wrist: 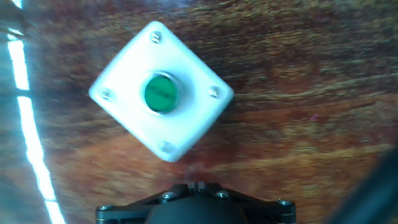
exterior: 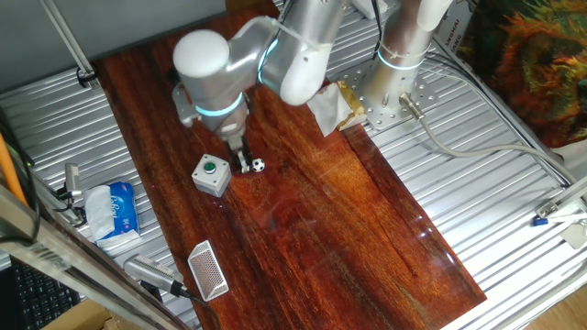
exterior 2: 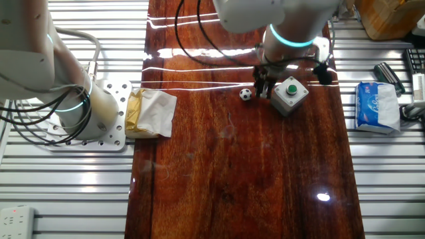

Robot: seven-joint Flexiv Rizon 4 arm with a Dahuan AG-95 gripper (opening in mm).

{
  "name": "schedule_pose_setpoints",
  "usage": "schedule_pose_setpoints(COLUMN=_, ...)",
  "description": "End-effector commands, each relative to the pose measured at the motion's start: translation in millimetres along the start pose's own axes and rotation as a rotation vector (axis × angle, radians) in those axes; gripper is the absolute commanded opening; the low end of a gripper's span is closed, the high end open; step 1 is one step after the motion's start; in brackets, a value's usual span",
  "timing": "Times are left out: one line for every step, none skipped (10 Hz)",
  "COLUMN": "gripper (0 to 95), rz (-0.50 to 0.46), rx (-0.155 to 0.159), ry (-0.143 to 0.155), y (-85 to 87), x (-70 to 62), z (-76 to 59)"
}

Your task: Push the soccer ball into the goal

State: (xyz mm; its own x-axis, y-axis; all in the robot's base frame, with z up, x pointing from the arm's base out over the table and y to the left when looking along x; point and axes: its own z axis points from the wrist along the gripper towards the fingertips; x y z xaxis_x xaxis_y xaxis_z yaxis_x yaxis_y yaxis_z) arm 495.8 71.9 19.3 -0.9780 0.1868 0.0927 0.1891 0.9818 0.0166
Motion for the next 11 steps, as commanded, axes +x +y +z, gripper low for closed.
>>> schedule_pose_setpoints(gripper=0.0, rz=0.000, rx=0.009, ry=-0.003, y=-1.6, x=2.4, z=-3.3)
schedule_pose_setpoints(gripper=0.0, rz=-0.004, rx=0.032, ry=-0.006, y=-3.3, x=2.8, z=-3.7)
schedule_pose_setpoints(gripper=0.0, rz=-0.004, rx=0.050, ry=-0.010, y=-6.9, x=3.8, z=-4.8)
schedule_pose_setpoints(gripper=0.0, rz=0.003, rx=0.058, ry=-0.013, y=-14.5, x=6.0, z=-6.9)
schedule_pose_setpoints(gripper=0.0, rz=0.001, rx=0.063, ry=-0.014, y=-23.4, x=8.5, z=-8.7)
schedule_pose_setpoints(gripper=0.0, rz=0.000, rx=0.064, ry=-0.014, y=-31.3, x=10.8, z=-10.0)
schedule_pose_setpoints(gripper=0.0, rz=0.001, rx=0.065, ry=-0.014, y=-42.4, x=14.5, z=-11.9)
schedule_pose_setpoints(gripper=0.0, rz=-0.001, rx=0.074, ry=-0.016, y=-50.6, x=16.8, z=-13.0)
schedule_pose_setpoints(gripper=0.0, rz=-0.004, rx=0.074, ry=-0.017, y=-60.0, x=19.2, z=-14.7)
schedule_pose_setpoints(gripper=0.0, rz=-0.012, rx=0.075, ry=-0.017, y=-68.3, x=20.4, z=-18.4)
schedule_pose_setpoints(gripper=0.0, rz=-0.019, rx=0.078, ry=-0.013, y=-71.5, x=20.8, z=-20.4)
